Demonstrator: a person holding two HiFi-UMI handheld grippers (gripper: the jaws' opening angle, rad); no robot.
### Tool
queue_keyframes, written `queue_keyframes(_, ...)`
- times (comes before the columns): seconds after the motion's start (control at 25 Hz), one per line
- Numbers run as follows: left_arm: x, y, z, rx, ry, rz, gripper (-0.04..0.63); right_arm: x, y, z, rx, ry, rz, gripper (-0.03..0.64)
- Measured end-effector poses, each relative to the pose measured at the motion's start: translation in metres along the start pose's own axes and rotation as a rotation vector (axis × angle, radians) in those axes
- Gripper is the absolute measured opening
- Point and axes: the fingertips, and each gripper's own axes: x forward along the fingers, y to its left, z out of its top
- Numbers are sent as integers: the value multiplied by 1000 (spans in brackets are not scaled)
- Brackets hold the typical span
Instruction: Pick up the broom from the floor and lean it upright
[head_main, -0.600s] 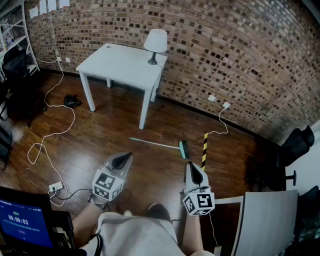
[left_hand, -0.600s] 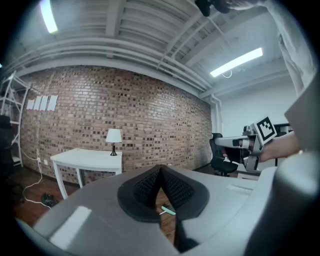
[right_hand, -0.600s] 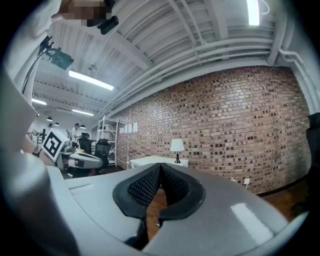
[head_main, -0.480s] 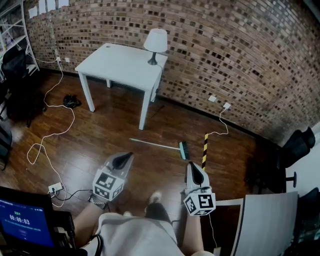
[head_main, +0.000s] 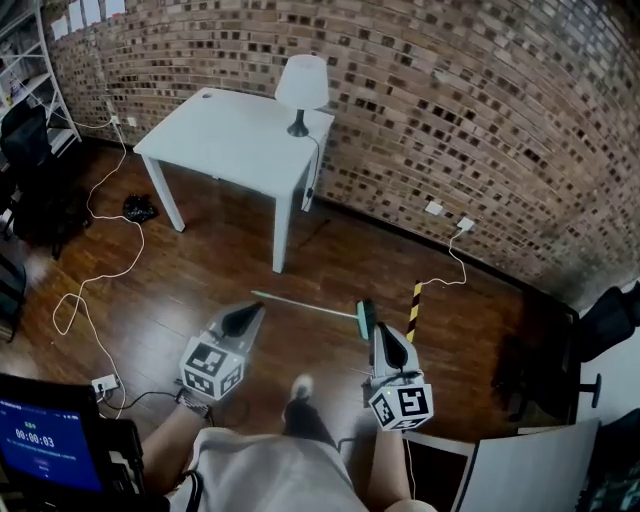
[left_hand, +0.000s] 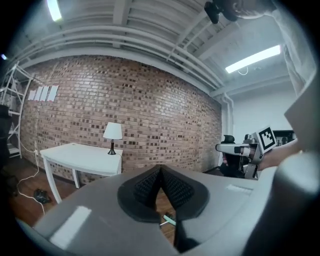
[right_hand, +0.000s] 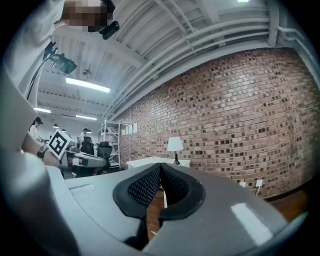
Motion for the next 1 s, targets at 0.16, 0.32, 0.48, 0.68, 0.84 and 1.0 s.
queue_keyframes(0.16, 69, 3, 22, 20, -4, 29, -1, 46, -57, 9, -29, 25, 39, 15)
queue_keyframes(0.32, 116, 6, 34, 56, 5, 39, -1, 82, -99, 9, -34, 47, 65, 14)
queue_keyframes(0.48, 140, 15, 28, 52, 36, 49, -2, 98, -121, 6, -38, 59, 64, 14)
queue_keyframes(0.68, 159, 27, 24, 22, 53, 50, -2, 107, -144, 0, -3, 69, 24, 14)
queue_keyframes(0.84, 165, 40, 24, 16, 62, 48, 0, 117, -145, 2, 15, 63, 14, 14)
queue_keyframes(1.0, 166, 53, 22, 15, 74, 67, -1, 132, -140, -1, 3, 79, 32, 15)
